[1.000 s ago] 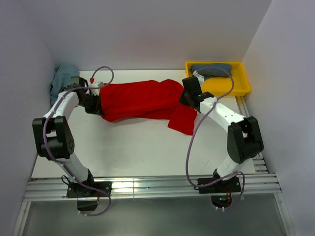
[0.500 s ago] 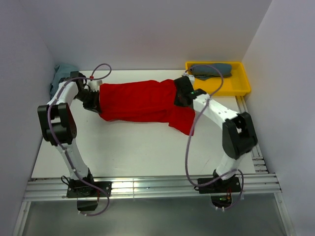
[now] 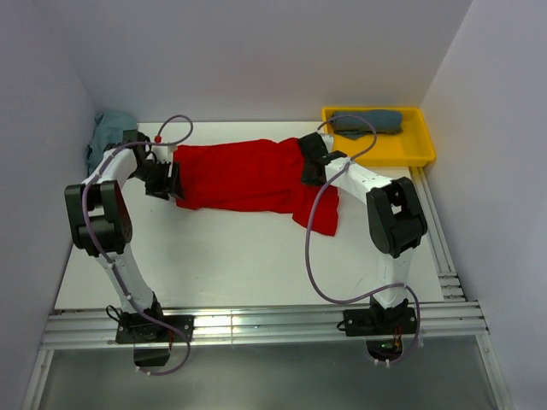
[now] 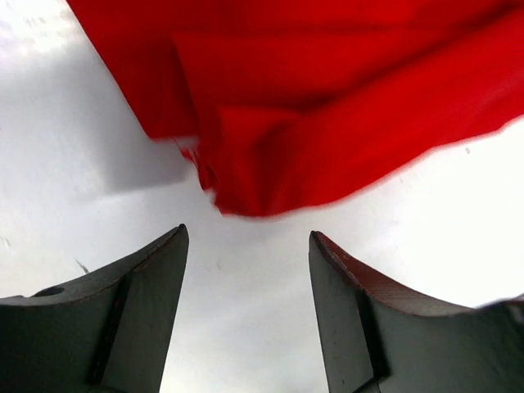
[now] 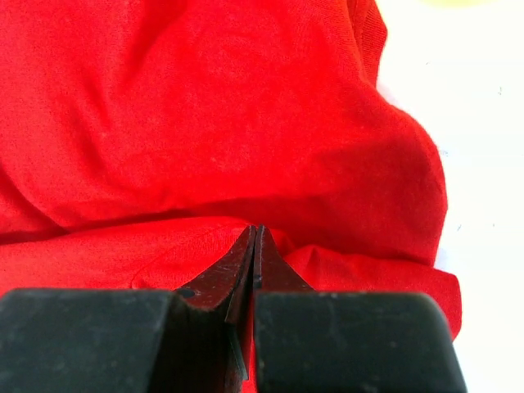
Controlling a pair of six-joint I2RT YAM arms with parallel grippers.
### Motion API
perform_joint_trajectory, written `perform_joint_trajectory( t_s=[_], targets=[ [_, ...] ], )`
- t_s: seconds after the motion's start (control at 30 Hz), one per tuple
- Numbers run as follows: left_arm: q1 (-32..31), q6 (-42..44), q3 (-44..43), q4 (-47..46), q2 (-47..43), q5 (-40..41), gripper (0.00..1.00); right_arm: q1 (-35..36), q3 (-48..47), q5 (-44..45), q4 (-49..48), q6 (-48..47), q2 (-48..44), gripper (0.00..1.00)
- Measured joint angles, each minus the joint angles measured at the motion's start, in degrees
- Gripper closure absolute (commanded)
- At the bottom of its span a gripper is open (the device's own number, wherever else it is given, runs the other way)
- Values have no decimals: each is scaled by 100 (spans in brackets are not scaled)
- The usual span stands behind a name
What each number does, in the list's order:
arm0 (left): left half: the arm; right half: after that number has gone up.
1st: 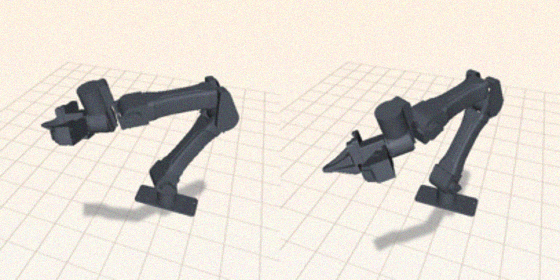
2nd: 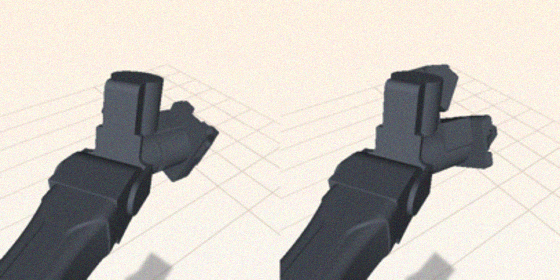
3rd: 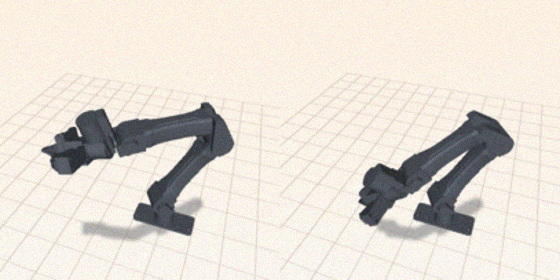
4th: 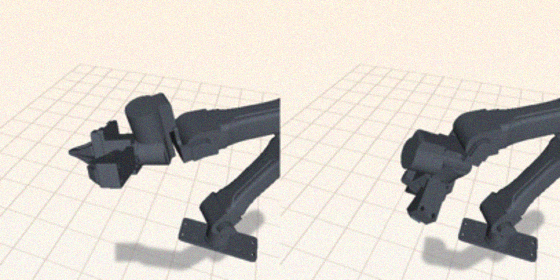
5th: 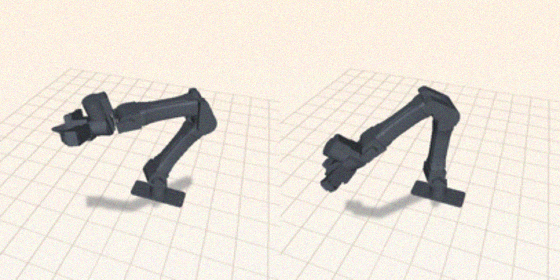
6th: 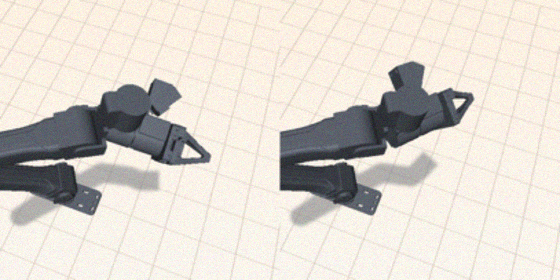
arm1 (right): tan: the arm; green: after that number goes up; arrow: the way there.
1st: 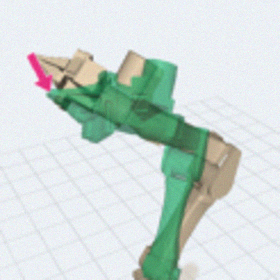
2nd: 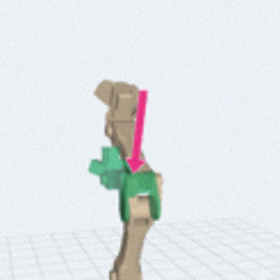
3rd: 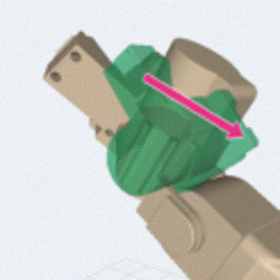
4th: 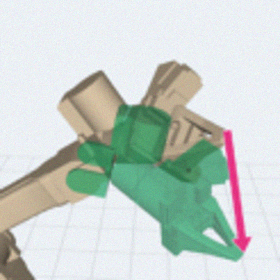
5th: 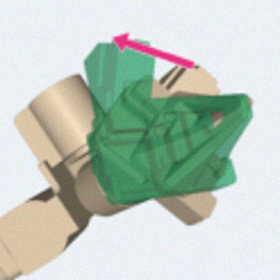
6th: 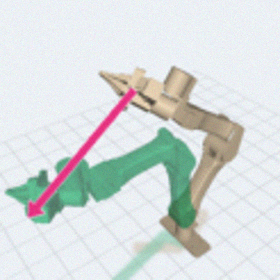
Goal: Roll the t-shirts
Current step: Flatten the tshirt
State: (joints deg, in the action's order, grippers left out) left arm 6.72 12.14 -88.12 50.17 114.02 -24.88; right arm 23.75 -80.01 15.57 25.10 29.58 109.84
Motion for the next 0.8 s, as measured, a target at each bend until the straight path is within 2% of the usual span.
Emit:
perform_joint_trajectory(
  t_s=[0.2,0.33,0.8],
  targets=[
    [33,-94,986,-522,-828,-278,32,0,66,-2,-50,22,0,100],
    [68,-133,1545,-887,-1132,-433,34,-2,68,-2,-63,20,0,100],
    [107,-490,1703,-1720,-472,-610,43,-28,68,-42,-85,22,-2,100]
  ],
)
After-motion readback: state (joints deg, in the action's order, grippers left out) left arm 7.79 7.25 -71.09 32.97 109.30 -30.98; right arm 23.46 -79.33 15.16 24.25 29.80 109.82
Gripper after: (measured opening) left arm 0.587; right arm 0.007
